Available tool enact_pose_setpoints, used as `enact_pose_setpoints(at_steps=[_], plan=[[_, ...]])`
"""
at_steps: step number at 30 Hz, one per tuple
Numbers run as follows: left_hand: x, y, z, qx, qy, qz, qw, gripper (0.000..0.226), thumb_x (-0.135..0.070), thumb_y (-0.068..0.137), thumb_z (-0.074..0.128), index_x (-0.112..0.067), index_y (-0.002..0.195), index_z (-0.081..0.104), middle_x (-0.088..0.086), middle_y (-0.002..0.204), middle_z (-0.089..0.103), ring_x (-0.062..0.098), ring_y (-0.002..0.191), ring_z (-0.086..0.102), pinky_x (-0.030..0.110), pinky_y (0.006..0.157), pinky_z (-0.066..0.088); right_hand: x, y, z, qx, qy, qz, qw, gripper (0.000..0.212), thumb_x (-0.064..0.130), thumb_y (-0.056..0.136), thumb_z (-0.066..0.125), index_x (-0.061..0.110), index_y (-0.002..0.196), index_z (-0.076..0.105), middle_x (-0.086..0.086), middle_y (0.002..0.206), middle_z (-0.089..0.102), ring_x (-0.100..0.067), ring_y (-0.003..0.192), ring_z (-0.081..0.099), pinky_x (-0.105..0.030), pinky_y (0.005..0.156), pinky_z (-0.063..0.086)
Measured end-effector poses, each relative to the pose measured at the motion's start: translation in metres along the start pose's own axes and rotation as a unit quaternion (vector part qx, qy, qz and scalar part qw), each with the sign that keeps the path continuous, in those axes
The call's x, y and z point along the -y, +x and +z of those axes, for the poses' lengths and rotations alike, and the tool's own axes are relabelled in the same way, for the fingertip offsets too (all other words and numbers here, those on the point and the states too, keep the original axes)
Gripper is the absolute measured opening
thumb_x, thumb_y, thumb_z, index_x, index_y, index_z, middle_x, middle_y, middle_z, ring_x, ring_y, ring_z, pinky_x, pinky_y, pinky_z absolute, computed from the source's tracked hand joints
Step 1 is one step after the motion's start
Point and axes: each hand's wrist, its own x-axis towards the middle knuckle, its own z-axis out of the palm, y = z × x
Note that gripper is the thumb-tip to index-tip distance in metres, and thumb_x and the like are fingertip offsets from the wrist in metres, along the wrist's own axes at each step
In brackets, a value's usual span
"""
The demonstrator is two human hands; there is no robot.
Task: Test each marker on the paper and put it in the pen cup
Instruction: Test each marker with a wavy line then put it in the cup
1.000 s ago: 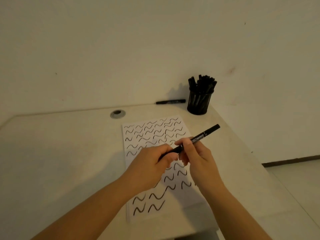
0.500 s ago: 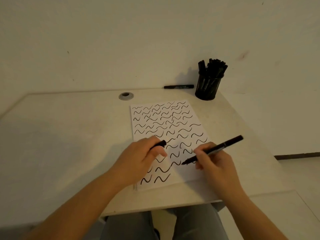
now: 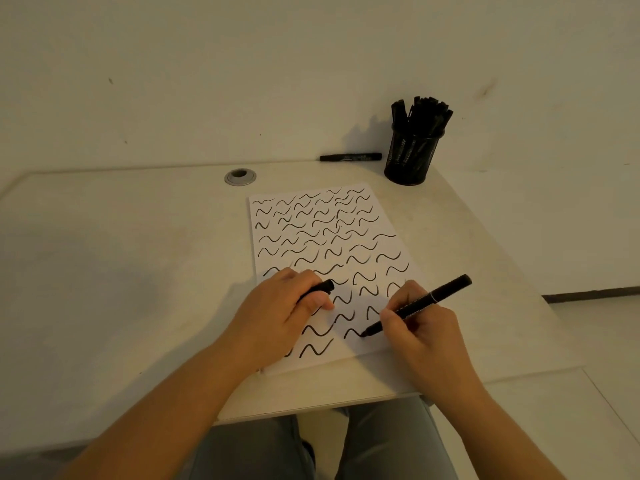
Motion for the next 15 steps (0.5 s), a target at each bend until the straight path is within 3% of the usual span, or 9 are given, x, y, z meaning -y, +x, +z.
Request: enact_pose_setpoints(at_steps=[3, 6, 10, 12, 15], plan=[[-0.002, 0.000, 0.000, -0.006, -0.003, 0.001, 1.000, 0.046, -0.056, 0.085, 0.021, -0.032, 0.094, 0.060, -0.008, 0.089, 0.058, 0.004, 0.086, 0.050, 0.030, 0.076, 0.045, -0.003, -0.002, -0.007, -0.025, -0.025, -0.004, 0.999, 0.025, 0.007, 0.083, 0.058, 0.024, 0.068, 0.048, 0.020, 0.072, 0.062, -0.005, 0.066, 0.057, -0.013, 0.054, 0.044], [-0.001, 0.000, 0.000, -0.010, -0.014, -0.001, 1.000, 0.044, -0.054, 0.091, 0.023, -0.032, 0.094, 0.060, -0.010, 0.088, 0.059, 0.001, 0.087, 0.049, 0.028, 0.076, 0.044, -0.005, -0.002, -0.013, -0.075, -0.036, -0.012, 0.996, 0.026, 0.006, 0.083, 0.060, 0.025, 0.070, 0.049, 0.012, 0.061, 0.062, -0.002, 0.062, 0.058, -0.011, 0.052, 0.044], [0.000, -0.001, 0.000, -0.025, -0.008, 0.011, 1.000, 0.047, -0.057, 0.086, 0.023, -0.030, 0.092, 0.061, -0.011, 0.085, 0.057, 0.001, 0.085, 0.049, 0.018, 0.070, 0.041, 0.000, 0.007, -0.018, -0.148, 0.066, 0.012, 0.987, 0.017, 0.010, 0.087, 0.056, 0.023, 0.075, 0.053, 0.009, 0.064, 0.065, -0.004, 0.056, 0.058, -0.011, 0.055, 0.045], [0.000, -0.002, -0.001, -0.045, -0.005, 0.013, 0.999, 0.043, -0.056, 0.085, 0.026, -0.030, 0.090, 0.060, -0.015, 0.081, 0.053, -0.002, 0.084, 0.048, 0.010, 0.067, 0.037, 0.003, 0.015, -0.017, -0.147, 0.123, 0.027, 0.981, 0.016, 0.013, 0.087, 0.055, 0.020, 0.073, 0.055, 0.002, 0.055, 0.060, -0.004, 0.051, 0.053, -0.010, 0.055, 0.044], [0.000, -0.003, -0.002, -0.064, 0.000, 0.010, 0.998, 0.024, -0.045, 0.087, 0.039, -0.032, 0.088, 0.058, -0.023, 0.077, 0.046, -0.007, 0.082, 0.045, 0.006, 0.065, 0.033, 0.009, 0.028, -0.012, -0.108, 0.214, 0.060, 0.969, 0.019, 0.014, 0.089, 0.054, 0.020, 0.072, 0.058, 0.001, 0.051, 0.054, -0.012, 0.051, 0.047, -0.021, 0.055, 0.043]])
